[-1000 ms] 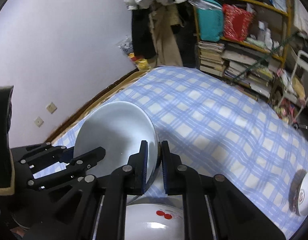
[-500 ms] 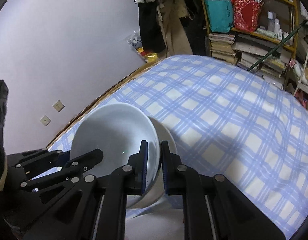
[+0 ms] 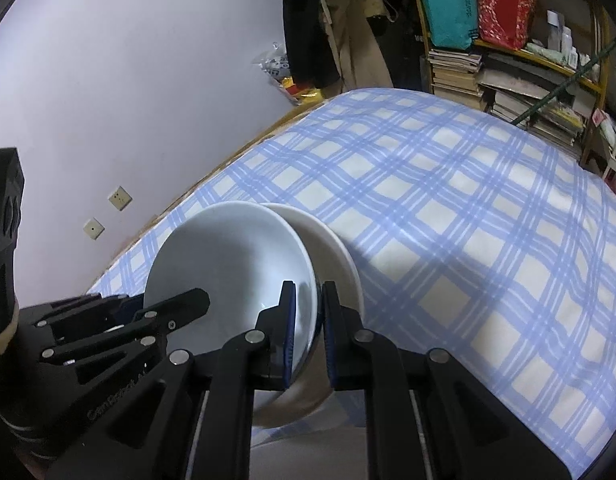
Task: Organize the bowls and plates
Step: 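Lower the held bowl into the other white bowl with both tools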
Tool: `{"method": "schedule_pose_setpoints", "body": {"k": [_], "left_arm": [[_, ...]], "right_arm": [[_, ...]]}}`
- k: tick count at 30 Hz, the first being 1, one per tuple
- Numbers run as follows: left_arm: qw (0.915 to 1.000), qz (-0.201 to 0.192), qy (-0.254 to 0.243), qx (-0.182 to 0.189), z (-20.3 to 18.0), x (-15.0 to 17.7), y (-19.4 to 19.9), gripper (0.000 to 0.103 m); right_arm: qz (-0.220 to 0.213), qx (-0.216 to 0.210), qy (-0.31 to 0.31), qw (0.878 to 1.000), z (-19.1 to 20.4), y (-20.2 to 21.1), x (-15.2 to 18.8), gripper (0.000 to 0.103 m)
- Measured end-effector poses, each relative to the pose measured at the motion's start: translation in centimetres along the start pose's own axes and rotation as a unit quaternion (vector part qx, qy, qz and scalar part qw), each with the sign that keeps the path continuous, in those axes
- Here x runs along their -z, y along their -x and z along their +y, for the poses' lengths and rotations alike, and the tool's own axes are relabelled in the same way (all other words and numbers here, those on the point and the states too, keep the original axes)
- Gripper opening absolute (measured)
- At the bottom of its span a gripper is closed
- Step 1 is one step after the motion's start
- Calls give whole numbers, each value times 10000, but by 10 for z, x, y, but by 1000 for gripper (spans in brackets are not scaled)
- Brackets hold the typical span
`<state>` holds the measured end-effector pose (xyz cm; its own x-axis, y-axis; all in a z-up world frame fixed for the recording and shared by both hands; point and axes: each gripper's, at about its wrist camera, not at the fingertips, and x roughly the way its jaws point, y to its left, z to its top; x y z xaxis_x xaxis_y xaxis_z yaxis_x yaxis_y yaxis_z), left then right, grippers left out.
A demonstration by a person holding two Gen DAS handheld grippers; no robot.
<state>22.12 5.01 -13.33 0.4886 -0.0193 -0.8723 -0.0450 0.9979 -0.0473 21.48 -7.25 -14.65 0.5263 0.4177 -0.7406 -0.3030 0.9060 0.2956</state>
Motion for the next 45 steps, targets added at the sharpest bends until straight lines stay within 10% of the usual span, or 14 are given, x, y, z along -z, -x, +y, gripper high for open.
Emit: {"method": "schedule_pose_setpoints", "body": {"k": [17,45], "left_arm": [[9975,-128,-597,-350,-20,7,-1,16],[9998,-91,-109,-149,-4,-2,-2,16]], "right_arm": [[275,290,-3,9992,-7,3,-1,11],[-300,89,-14,9995,-4,7,-5,16]]}}
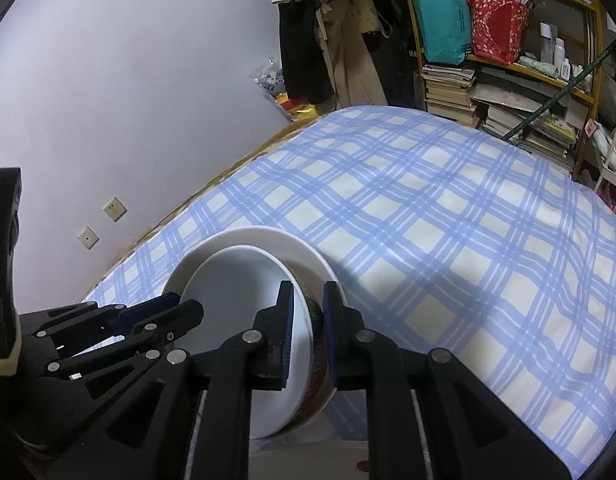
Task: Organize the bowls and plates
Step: 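Lower the held bowl into the other white bowl with both tools, then open both tools and release the stacked bowl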
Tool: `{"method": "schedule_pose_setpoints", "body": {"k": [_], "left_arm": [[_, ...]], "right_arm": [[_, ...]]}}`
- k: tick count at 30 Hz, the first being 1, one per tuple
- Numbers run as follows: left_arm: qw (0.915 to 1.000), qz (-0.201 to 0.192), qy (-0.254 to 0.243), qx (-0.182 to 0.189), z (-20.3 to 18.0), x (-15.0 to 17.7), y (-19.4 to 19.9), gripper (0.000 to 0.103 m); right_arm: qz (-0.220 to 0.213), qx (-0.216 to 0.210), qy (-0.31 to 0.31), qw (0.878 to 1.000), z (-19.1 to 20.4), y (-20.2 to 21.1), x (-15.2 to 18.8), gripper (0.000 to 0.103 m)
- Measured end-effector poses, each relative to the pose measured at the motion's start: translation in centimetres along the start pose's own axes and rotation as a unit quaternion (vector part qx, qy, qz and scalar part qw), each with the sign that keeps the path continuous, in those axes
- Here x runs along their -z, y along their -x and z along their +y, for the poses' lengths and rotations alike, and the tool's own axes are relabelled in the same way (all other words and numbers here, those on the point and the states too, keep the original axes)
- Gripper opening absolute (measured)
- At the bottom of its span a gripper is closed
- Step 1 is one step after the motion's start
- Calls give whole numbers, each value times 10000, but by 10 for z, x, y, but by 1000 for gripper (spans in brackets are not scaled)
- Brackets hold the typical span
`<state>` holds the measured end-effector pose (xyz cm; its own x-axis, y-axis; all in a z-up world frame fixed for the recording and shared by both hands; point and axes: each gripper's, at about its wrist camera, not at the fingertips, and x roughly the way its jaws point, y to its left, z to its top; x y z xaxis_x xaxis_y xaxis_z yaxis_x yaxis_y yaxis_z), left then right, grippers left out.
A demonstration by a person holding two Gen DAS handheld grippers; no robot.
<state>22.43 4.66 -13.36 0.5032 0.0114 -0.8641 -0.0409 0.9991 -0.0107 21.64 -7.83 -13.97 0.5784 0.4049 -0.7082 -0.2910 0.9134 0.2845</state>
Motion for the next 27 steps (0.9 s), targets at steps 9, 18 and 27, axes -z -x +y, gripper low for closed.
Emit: {"method": "schedule_pose_setpoints", "body": {"k": [9,18,27], "left_arm": [[9999,-65,-68,-50,-3,1,4,16],[9999,-165,-26,-39,-1,0,11,16],[9987,-402,-111,-276,-6,-3,23,22]], "right_arm": [[-54,-27,-47,10000,-2,4,-2,17],[-179,-38,-203,9996,-11,15,-6,25],[-283,-25,-372,9989,-24,34,-8,39]]}}
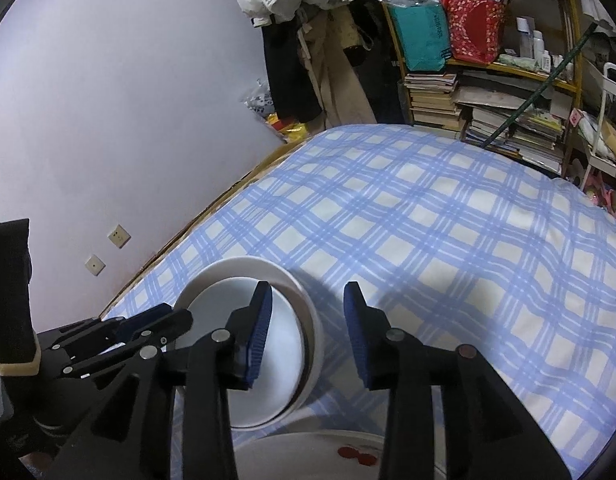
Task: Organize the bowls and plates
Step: 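Open both tools and release the stacked bowl, then move both open tools to the white bowl with the red stamp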
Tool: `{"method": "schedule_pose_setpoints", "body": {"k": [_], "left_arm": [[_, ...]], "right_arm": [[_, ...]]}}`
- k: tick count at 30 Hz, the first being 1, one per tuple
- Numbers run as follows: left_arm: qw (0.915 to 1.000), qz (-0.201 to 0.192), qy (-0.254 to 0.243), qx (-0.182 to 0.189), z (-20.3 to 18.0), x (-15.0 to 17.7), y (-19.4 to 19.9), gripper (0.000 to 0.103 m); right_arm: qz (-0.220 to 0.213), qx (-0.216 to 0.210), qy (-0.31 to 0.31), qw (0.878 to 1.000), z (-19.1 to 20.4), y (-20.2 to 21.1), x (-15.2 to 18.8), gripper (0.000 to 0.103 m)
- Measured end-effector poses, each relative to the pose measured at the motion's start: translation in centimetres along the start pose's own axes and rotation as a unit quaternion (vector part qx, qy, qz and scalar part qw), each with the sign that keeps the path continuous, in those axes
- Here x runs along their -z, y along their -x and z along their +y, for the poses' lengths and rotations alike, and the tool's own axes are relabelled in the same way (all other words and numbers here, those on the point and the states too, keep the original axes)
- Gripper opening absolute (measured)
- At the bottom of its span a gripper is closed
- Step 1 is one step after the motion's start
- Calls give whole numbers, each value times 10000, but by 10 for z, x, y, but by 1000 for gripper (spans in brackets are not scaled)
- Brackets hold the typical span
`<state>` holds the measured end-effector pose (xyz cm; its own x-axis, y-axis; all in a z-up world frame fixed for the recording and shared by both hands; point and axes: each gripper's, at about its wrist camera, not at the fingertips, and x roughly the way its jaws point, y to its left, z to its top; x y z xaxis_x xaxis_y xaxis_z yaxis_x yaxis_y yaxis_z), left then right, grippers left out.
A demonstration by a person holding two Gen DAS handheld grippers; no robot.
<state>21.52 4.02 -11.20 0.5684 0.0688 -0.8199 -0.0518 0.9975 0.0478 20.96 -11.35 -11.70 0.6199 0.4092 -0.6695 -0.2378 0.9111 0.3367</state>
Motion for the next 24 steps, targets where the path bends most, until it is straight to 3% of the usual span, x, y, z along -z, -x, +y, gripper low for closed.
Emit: {"method": "schedule_pose_setpoints", "body": {"k": [4,10,14,18,24], "left_arm": [[9999,-143,11,28,0,-5,11,30],[9991,-366,-219,-22,-15,-10,31,46],[9978,-420,-503,68,-35,-13,44,72],[9961,-510,-689,198,-60,-21,56,80],[9910,-721,-1055,394,-109,-34,74,82]], "right_arm": [[-79,95,-128,9998,-11,16,-4,44],[-262,380,-321,9984,-35,53,-9,66],[-304,698,-357,9965,-49,74,-10,80],[-424,943,-383,9939,-64,96,-13,100],[-581,1316,-548,9881,-92,129,-14,102]]}}
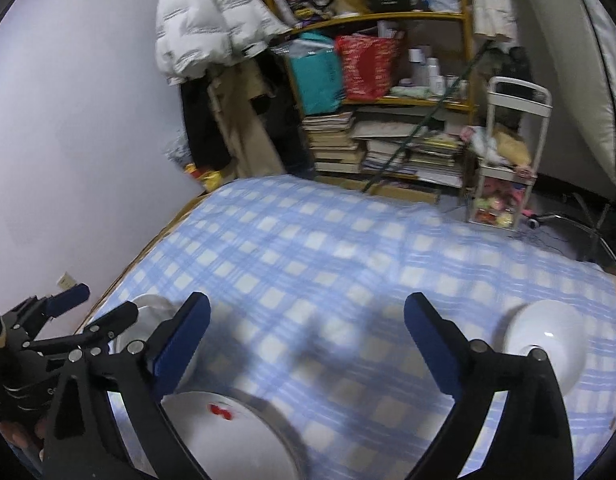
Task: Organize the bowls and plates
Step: 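Move both open tools to the white bowl with the red stamp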
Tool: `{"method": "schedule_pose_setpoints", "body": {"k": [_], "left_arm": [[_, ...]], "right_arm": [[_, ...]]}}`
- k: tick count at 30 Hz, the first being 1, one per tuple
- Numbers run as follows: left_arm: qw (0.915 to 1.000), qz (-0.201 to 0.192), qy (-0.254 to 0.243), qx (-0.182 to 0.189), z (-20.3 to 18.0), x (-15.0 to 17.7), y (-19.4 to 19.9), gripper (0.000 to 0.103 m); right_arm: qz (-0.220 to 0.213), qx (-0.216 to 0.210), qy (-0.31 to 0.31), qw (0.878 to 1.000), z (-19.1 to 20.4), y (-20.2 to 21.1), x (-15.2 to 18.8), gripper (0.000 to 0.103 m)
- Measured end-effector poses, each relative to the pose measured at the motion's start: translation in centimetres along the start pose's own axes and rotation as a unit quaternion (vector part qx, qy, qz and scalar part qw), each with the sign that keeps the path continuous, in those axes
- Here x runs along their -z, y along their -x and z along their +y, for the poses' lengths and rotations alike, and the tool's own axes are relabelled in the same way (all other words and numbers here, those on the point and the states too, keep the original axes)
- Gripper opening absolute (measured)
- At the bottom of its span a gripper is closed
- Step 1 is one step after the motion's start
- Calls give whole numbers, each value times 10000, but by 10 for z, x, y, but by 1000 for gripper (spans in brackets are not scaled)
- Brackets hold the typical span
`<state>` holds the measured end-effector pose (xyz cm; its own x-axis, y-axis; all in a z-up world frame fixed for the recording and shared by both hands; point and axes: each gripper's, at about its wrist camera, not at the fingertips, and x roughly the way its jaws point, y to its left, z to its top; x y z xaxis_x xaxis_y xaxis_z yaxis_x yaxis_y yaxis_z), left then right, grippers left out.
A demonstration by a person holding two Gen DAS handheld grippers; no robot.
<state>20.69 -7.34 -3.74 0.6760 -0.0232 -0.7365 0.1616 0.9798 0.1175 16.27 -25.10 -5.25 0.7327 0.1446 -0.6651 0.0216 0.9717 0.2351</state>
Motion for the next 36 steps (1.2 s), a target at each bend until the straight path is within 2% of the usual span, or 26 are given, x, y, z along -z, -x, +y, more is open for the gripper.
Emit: {"method": "schedule_pose_setpoints", "body": {"k": [8,16,25,36], "left_arm": [[9990,-77,-217,380,-61,-23,0,83],[9947,-118,-720,718,-138,-24,-6,83],[9853,-66,-1104,1303,-209,-21,-23,83],[9766,283,-1458,1554,-278,-16,-52,83]], "right_arm": [[-45,615,-221,9979,-64,23,2,102],[-91,1123,-544,9921,-134,40,11,102],[-28,1431,-905,9856,-198,49,24,102],[239,1561,-1370,9779,-246,35,48,102]]}}
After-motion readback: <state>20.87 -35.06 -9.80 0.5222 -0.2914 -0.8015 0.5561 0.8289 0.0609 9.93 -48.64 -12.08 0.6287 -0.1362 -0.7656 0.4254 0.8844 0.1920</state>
